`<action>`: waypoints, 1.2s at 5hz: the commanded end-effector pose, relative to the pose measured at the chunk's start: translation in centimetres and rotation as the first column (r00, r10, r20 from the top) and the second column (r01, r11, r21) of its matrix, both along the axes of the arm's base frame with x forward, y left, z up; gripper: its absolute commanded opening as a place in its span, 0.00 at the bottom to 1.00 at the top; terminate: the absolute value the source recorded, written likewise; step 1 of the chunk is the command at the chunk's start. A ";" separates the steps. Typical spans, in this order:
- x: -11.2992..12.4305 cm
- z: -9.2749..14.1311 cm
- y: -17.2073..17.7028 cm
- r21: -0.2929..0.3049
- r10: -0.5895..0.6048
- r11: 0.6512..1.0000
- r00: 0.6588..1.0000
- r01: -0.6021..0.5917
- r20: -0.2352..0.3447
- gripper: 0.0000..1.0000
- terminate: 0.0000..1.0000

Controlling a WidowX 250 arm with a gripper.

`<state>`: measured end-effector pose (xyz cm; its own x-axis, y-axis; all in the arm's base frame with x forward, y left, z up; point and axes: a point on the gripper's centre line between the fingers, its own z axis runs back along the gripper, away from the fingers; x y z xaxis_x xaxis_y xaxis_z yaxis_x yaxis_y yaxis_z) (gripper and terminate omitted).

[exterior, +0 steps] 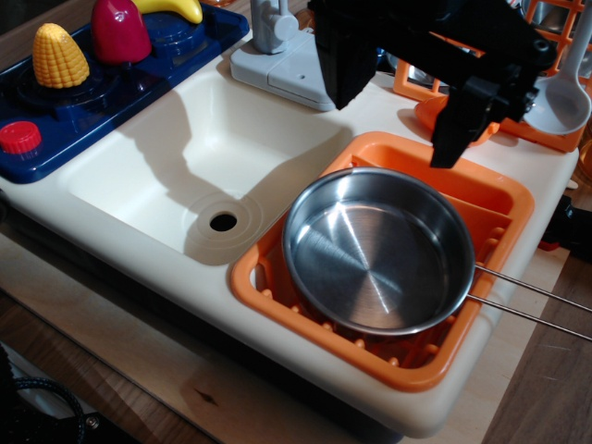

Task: Put pan from drying rack into sink

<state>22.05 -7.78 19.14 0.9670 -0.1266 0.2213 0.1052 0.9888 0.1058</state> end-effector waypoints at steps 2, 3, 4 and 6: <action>0.3 0.2 -0.5 0.085 -0.220 0.972 0.975 0.220 -0.013 1.00 0.00; 0.8 -0.1 -1.0 0.120 -0.432 0.895 0.902 0.429 0.000 1.00 0.00; 1.4 -0.3 -1.0 0.148 -0.631 0.769 0.776 0.622 0.018 1.00 0.00; 2.4 -2.4 1.7 0.094 -0.784 0.621 0.618 0.778 0.068 1.00 0.00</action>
